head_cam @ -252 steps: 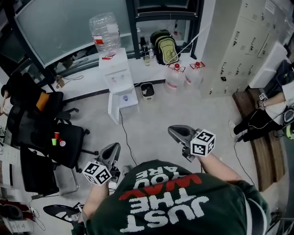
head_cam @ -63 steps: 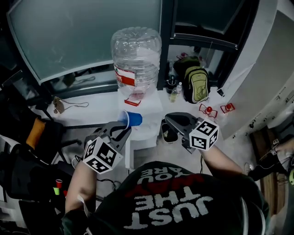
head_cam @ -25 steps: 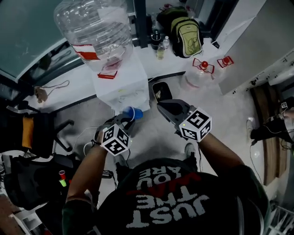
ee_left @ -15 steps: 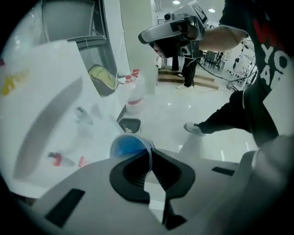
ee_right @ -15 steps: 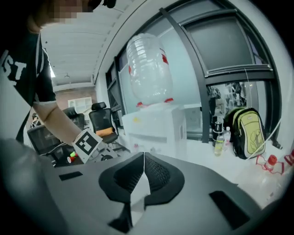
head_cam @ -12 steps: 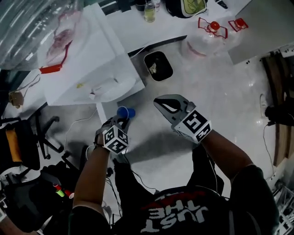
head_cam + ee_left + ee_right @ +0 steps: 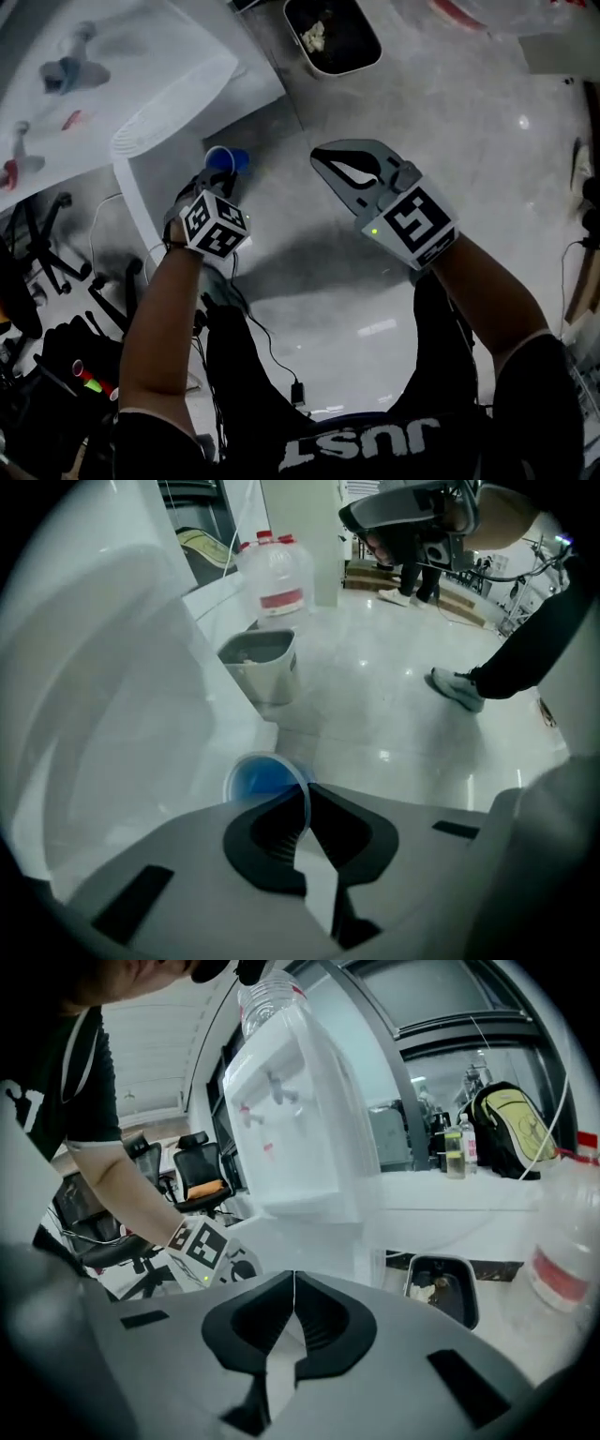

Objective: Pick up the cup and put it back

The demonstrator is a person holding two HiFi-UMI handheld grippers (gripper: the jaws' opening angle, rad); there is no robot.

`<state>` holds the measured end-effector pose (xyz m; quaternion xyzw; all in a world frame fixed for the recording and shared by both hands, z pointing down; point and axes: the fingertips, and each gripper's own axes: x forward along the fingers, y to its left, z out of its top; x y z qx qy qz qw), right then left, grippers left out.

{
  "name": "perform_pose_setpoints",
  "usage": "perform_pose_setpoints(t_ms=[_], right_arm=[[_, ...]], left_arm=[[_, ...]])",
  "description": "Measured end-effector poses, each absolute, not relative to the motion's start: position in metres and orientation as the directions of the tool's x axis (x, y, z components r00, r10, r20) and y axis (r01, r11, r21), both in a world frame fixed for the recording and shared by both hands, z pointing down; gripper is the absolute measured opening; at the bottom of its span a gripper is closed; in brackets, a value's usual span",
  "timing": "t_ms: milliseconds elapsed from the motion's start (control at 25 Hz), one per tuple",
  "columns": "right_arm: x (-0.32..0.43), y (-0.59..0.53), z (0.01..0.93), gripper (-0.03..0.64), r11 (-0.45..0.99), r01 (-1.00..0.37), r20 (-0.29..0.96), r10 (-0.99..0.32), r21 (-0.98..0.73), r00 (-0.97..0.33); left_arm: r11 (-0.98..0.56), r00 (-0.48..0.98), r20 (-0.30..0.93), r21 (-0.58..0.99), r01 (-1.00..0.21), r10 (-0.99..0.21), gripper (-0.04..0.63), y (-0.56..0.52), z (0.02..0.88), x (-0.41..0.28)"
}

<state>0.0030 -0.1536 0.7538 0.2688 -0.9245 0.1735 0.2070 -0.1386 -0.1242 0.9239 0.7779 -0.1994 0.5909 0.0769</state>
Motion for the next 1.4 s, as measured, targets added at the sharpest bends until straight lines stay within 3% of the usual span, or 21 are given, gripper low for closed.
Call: perform_pose_setpoints(t_ms=[440, 800, 1400], right_arm=[[-0.032, -0.146, 0.873, 0.034, 0.82, -0.528, 0.449, -0.395, -0.221, -0.801], [-0.032, -0.13, 0.894, 0.034, 0.818, -0.516, 0.468, -0.363, -0.255, -0.806], [-0.02, -0.141, 0.899, 0.034, 0.812, -0.519, 0.473, -0.358, -0.268, -0.805]], left_arm=[[-0.854, 0.106, 0.946, -0.223, -0.47, -0.305, 0.018, -0.19, 1.039, -0.136], [-0.869, -0.07, 0.91, -0.412, -0.275, -0.409, 0.018, -0.255, 1.069, -0.17], [-0.866, -0.144, 0.876, -0.479, -0.143, -0.461, 0.02, -0.322, 1.084, -0.175]])
